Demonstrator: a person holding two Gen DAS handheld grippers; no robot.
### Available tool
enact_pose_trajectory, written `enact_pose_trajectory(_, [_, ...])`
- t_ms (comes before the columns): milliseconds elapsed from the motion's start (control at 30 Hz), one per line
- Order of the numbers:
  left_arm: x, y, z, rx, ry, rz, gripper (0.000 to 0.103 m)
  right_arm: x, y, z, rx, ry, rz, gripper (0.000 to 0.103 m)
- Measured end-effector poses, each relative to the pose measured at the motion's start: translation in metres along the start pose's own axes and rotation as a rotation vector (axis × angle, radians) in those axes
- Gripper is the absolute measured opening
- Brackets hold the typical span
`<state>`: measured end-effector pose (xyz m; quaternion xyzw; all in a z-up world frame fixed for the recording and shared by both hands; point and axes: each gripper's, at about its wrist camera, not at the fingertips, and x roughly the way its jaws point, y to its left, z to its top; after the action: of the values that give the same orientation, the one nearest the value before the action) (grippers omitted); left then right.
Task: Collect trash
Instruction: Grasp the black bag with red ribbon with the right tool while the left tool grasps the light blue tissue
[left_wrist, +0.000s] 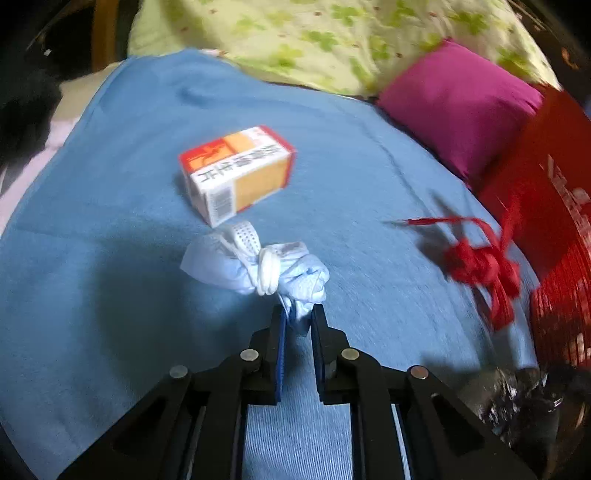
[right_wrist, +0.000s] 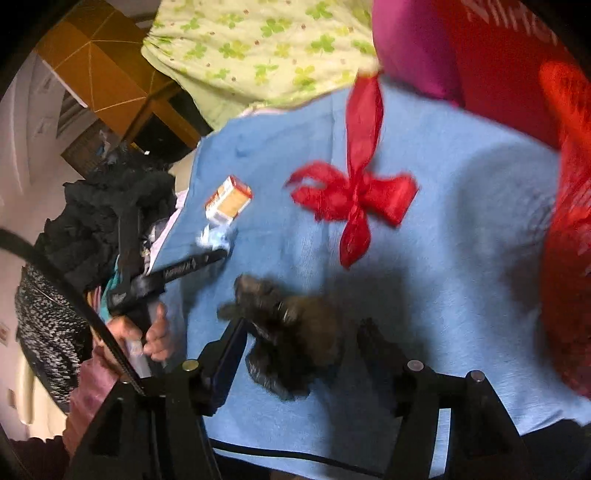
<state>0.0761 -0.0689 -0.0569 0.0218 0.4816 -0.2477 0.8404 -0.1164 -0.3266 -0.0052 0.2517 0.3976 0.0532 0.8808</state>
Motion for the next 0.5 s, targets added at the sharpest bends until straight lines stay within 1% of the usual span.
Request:
enact_pose_trajectory(100, [-0.010,-0.004,-0.006,0.036,-0.006,-0.008,0.014,-0.010,0.011,0.021,-0.042,-0.086,-0.053,0.067])
enact_pose_trajectory(167, [-0.017,-0.003,-0.009,0.047,-0.012,-0.013,0.014,-0.004,0.017,0.036,-0.072,-0.121,-0.098,0.067])
enact_pose_trajectory(233, [-0.024,-0.004,-0.012,0.053,-0.020,-0.008,0.014,0.012,0.021,0.054,-0.113,-0.146,-0.166,0.067])
enact_pose_trajectory(333, [-0.037,0.004,-0.016,0.041,-0.034,-0.007,0.014,0.050,0.016,0.075,-0.157,-0.101,-0.251,0.067])
enact_pose_trajectory(400, [-0.041,0.006,-0.016,0.036,-0.041,-0.007,0.014,0.072,0.012,0.082,-0.177,-0.066,-0.286,0.067])
enact_pose_trajectory(433, [-0.043,0.006,-0.016,0.041,-0.047,-0.004,0.014,0.086,0.010,0.085,-0.202,-0.034,-0.309,0.067])
enact_pose_trajectory(467, [-0.043,0.007,-0.015,0.046,-0.049,-0.002,0.014,0.102,0.008,0.087,-0.226,0.031,-0.325,0.067])
enact_pose_trajectory(500, [-0.041,0.005,-0.014,0.049,-0.050,-0.002,0.014,0.112,0.005,0.086,-0.238,0.073,-0.337,0.067])
